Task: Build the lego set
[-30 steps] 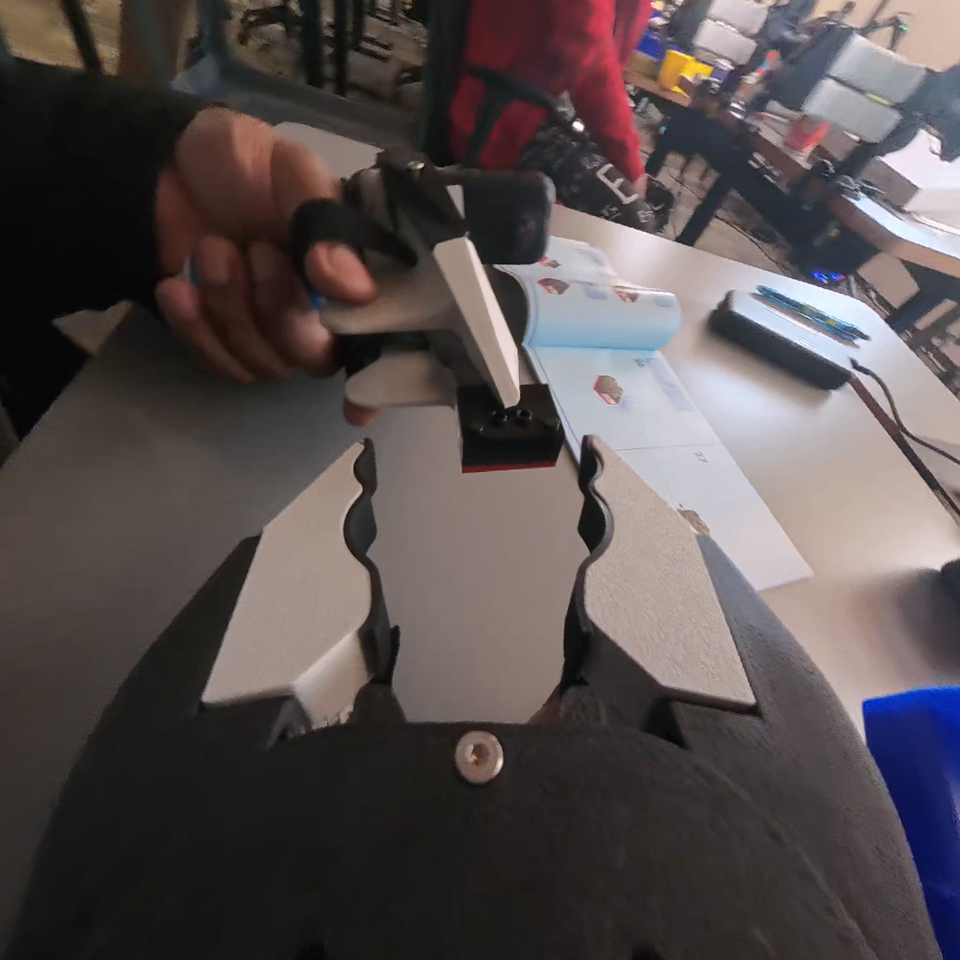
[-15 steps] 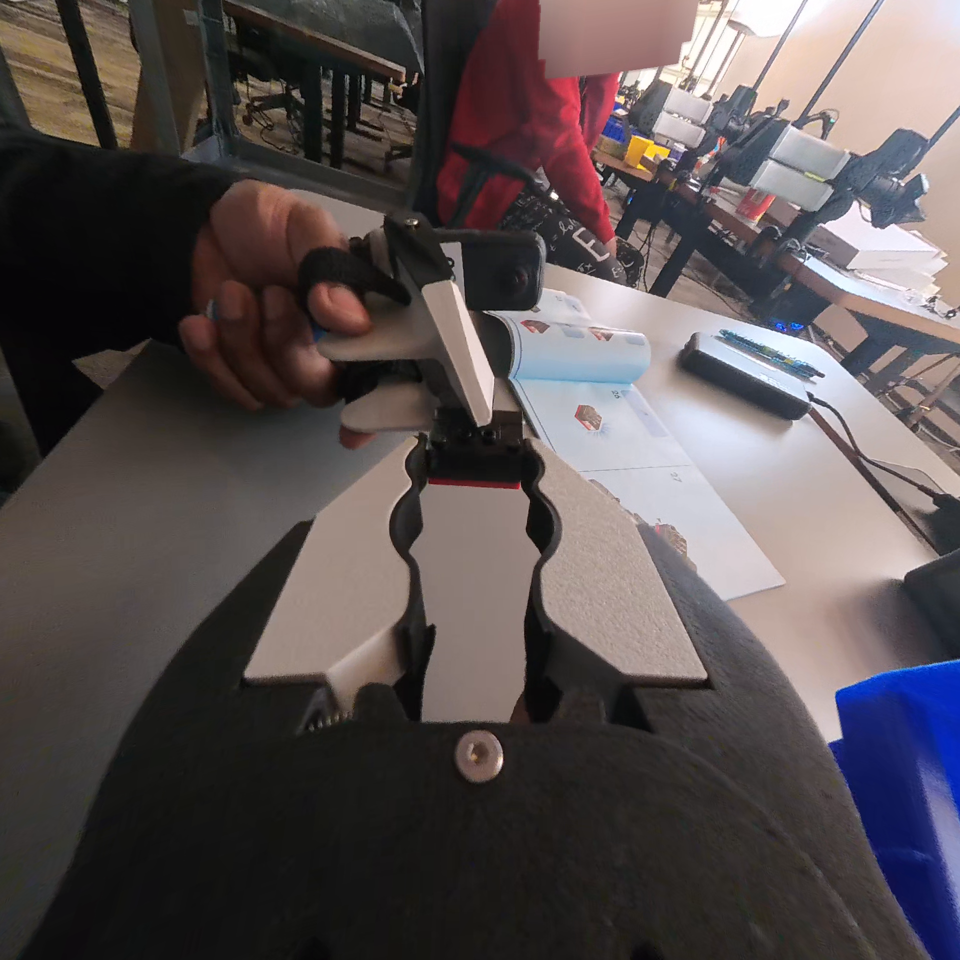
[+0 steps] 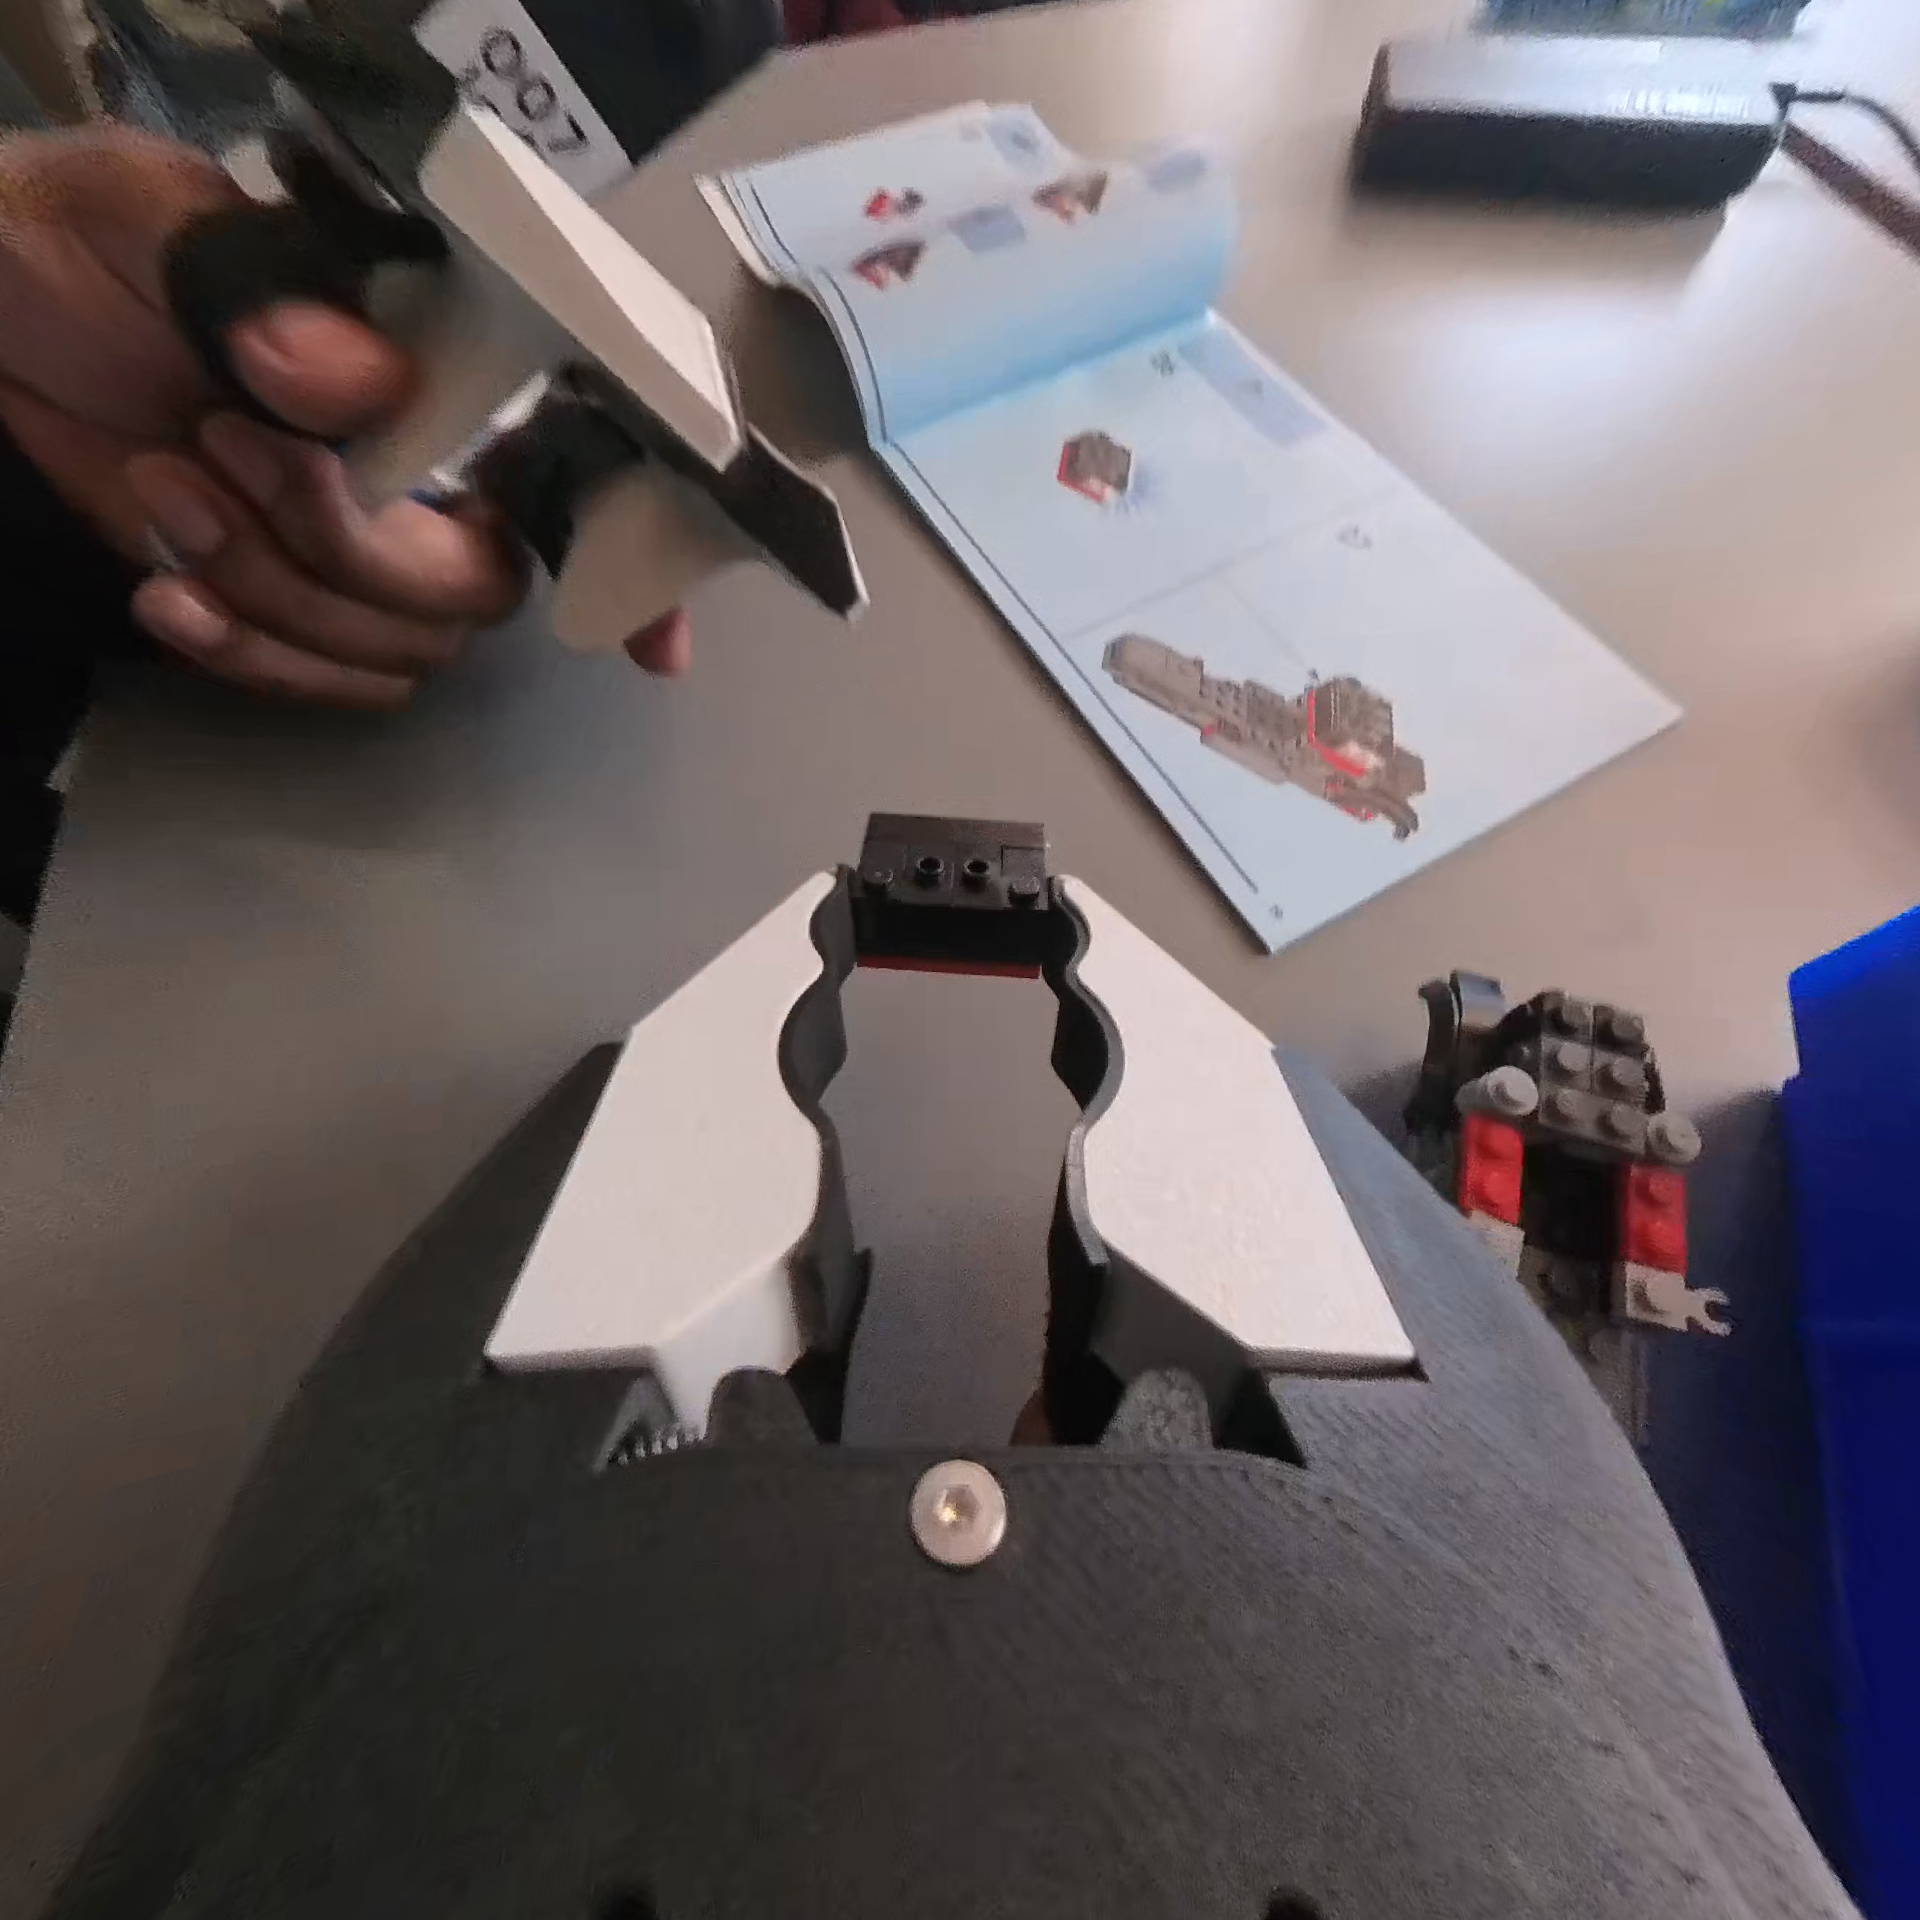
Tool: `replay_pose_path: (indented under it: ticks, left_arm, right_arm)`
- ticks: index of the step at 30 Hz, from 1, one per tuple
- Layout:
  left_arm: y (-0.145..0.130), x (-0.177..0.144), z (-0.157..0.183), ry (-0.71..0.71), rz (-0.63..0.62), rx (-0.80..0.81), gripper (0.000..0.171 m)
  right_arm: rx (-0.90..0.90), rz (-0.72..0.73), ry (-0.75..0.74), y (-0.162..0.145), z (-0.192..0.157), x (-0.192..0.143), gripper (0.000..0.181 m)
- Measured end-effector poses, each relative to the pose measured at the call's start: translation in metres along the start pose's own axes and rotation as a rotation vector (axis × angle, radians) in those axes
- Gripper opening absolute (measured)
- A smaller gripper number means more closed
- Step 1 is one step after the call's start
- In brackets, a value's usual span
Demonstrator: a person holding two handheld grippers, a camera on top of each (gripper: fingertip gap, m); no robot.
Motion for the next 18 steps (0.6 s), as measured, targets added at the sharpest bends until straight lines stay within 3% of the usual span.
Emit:
replay_pose_path:
  ticks: [6, 14, 18]
  left_arm:
    - [0.000, 0.000, -0.004, 0.047, -0.026, -0.003, 0.032]
    - [0.000, 0.000, -0.005, 0.058, -0.029, -0.011, 0.031]
    - [0.000, 0.001, -0.005, 0.059, -0.034, -0.007, 0.031]
  right_arm:
    - [-0.055, -0.172, -0.030, -0.010, -0.002, 0.010, 0.038]
    - [-0.021, -0.171, -0.044, -0.014, 0.001, 0.005, 0.039]
    - [0.014, -0.132, -0.051, -0.018, 0.000, -0.006, 0.061]
Point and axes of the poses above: each gripper's, where its closed fingertips meet, x out along the fingers, y out of its top, z = x × y across the jaws, the point moved 9 cm from there along -x, back along the fingers, and after that the axes turned 1 degree about x, right-handed, at the moved point
